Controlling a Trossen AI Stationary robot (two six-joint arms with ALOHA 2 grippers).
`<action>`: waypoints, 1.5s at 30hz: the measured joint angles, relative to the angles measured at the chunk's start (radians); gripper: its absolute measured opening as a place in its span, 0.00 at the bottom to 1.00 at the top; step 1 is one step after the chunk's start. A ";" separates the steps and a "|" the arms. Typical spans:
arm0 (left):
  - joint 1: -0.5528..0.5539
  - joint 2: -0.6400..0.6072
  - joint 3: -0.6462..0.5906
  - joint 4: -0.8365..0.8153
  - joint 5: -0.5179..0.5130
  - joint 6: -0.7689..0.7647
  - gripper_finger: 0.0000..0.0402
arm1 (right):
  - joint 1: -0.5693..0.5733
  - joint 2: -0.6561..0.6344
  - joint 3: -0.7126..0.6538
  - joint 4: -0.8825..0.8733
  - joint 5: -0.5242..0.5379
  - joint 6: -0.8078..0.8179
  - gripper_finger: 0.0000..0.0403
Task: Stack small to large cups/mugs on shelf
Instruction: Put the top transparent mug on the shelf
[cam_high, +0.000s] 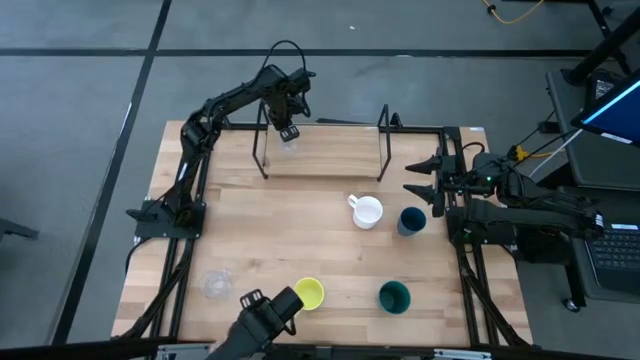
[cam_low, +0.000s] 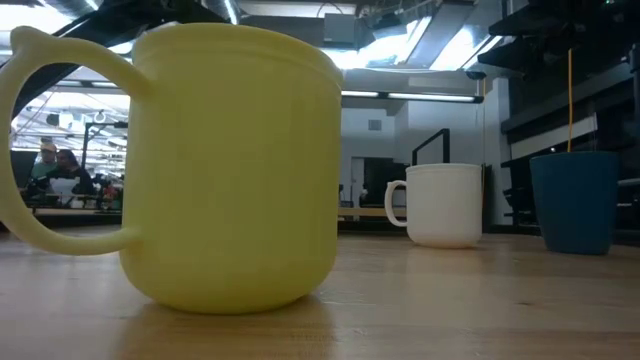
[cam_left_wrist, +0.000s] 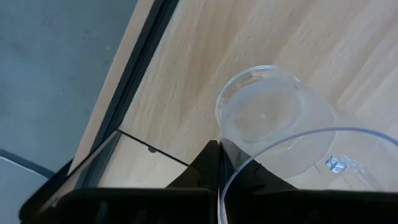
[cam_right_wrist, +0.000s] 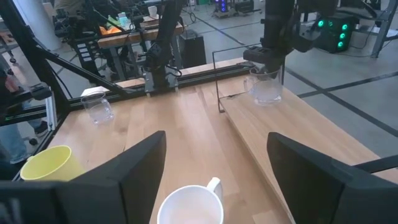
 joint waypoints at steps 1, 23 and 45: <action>-0.003 0.000 0.000 0.002 -0.008 0.014 0.00 | 0.000 0.000 0.000 0.000 0.000 0.000 0.70; -0.037 0.000 0.000 0.019 -0.117 0.126 0.14 | 0.000 0.000 0.000 -0.028 0.000 0.000 0.70; -0.112 -0.016 0.304 -0.165 -0.082 -0.028 0.37 | 0.000 0.000 0.000 -0.045 -0.001 0.000 0.70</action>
